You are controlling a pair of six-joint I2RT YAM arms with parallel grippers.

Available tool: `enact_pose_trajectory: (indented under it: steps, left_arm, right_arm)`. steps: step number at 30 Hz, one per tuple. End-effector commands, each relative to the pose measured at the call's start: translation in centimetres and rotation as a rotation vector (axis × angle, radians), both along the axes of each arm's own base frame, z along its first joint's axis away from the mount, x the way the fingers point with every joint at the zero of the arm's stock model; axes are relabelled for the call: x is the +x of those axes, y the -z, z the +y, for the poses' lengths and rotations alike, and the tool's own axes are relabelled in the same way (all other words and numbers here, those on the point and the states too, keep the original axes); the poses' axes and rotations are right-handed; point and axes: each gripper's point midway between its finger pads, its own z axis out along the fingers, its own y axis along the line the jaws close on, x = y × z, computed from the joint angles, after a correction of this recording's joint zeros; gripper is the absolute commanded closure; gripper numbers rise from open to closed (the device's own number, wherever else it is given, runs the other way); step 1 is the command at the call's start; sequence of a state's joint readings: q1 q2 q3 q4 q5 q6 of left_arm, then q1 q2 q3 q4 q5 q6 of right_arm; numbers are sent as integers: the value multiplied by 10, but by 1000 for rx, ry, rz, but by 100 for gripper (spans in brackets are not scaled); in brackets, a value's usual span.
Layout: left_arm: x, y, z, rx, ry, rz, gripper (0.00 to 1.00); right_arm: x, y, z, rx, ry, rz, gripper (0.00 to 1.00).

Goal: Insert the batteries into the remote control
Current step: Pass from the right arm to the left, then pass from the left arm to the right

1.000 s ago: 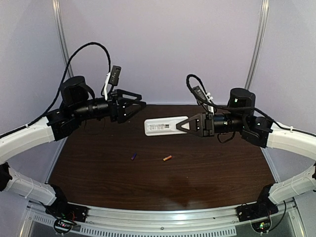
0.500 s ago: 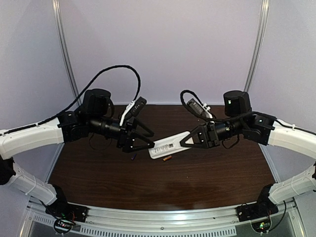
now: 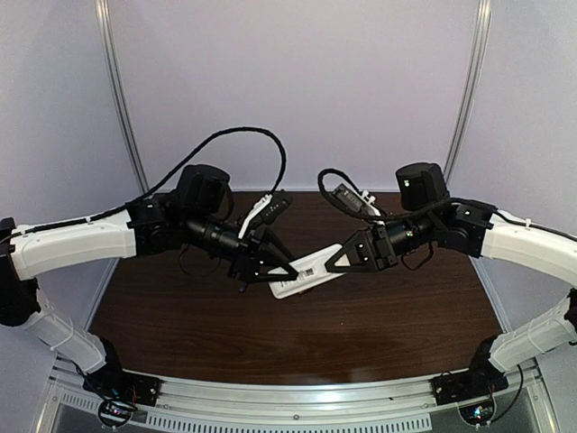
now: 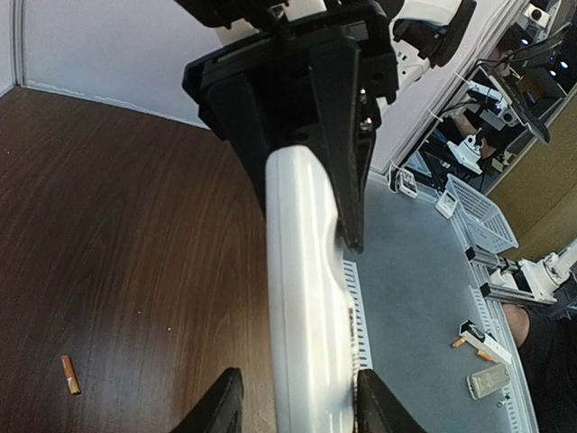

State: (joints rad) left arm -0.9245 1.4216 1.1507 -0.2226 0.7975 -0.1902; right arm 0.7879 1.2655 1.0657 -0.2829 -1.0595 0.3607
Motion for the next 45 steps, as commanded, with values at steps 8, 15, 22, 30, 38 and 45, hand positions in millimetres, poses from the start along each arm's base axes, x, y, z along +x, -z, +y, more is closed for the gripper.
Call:
enact_pose_trajectory:
  steps: [8, 15, 22, 30, 38, 45]
  left_arm:
    - [-17, -5, -10, -22, 90, 25, 63]
    - [-19, -8, -10, -31, 107, 35, 76]
    - [-11, -31, -12, -132, 45, 18, 90]
    - [17, -65, -9, -338, -127, 19, 92]
    - [32, -80, 0, -549, -245, 138, 95]
    - [40, -75, -1, -574, -293, 189, 97]
  right_arm:
    - [-4, -10, 4, 5, -49, -37, 100]
    - [-2, -10, 3, -5, -42, -47, 100]
    - [18, -24, -3, 29, 67, -105, 26]
    - [56, -62, -10, 258, 254, -64, 20]
    - [61, -77, -5, 400, 298, -52, 26]
    - [68, -79, 7, 421, 309, -41, 37]
